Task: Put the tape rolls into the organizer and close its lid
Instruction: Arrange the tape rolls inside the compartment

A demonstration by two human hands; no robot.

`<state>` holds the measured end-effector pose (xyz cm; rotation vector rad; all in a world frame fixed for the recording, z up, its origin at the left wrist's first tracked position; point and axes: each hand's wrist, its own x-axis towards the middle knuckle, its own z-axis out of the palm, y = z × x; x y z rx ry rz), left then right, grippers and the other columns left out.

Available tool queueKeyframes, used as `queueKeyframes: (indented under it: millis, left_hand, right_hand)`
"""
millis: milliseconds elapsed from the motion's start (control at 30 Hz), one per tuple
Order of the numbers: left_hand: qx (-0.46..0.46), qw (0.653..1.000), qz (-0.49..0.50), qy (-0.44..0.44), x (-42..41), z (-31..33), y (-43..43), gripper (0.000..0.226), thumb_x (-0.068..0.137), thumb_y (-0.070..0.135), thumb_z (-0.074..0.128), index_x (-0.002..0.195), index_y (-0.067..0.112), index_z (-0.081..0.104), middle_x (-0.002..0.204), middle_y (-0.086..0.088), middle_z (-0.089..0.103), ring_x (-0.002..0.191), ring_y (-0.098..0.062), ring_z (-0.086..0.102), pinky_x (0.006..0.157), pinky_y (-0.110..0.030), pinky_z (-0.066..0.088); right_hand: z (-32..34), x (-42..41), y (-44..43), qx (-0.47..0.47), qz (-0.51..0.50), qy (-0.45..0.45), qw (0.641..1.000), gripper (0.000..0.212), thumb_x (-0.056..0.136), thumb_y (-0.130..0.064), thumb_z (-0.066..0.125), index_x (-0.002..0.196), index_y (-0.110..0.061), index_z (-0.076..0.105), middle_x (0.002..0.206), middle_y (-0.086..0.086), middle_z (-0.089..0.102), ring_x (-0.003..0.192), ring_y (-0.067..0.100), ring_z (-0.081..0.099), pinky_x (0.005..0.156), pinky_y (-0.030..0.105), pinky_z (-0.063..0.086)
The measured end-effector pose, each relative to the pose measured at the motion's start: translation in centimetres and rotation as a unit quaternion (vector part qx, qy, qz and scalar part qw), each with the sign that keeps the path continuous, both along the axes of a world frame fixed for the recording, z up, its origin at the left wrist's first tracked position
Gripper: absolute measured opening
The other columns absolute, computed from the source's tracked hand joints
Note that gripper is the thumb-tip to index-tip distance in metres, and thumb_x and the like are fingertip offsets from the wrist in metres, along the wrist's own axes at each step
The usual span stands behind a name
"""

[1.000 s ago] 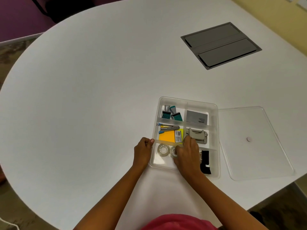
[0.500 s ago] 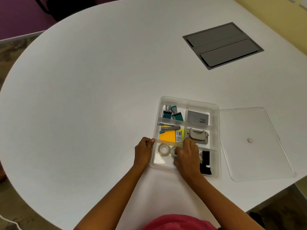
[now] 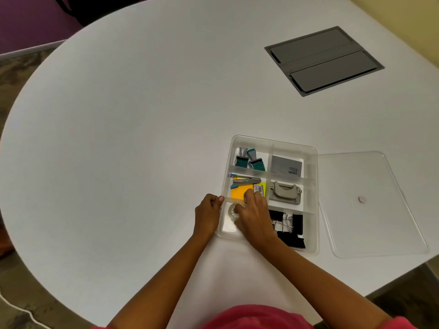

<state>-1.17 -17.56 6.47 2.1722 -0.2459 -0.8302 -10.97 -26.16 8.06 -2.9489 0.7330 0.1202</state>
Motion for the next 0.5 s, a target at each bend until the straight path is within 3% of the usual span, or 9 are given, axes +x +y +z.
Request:
queueKeyframes:
  millis: [233,400,500]
  left_hand:
    - [-0.003,1.000,-0.004,-0.002,0.08,-0.15,0.05,0.030,0.096,0.029,0.045,0.103,0.003,0.057,0.098,-0.010,0.064,0.082,-0.017,0.054,0.075,-0.025,0.040]
    - [-0.003,1.000,-0.004,-0.004,0.11,-0.28,-0.01,0.031,0.096,0.029,0.044,0.105,0.002,0.057,0.106,-0.015,0.066,0.083,-0.016,0.054,0.075,-0.025,0.040]
    - [-0.007,1.000,-0.009,-0.003,0.18,-0.26,0.02,0.032,0.096,0.029,0.044,0.106,0.002,0.056,0.108,-0.015,0.065,0.084,-0.016,0.054,0.076,-0.024,0.041]
  right_hand:
    - [-0.74,0.18,-0.12,-0.019,0.007,0.017,1.000,0.017,0.054,-0.016,0.079,0.063,-0.010,0.066,0.082,0.007,0.053,0.077,0.026,0.049,0.063,0.036,0.041]
    - [-0.43,-0.04,-0.03,-0.006,-0.019,0.020,1.000,0.027,0.049,-0.023,0.085,0.067,-0.012,0.069,0.084,0.010,0.058,0.078,0.028,0.054,0.064,0.036,0.045]
    - [-0.08,-0.51,-0.25,0.010,-0.015,0.018,1.000,0.044,0.045,-0.036,0.090,0.076,-0.013,0.069,0.089,0.012,0.059,0.081,0.030,0.056,0.066,0.037,0.048]
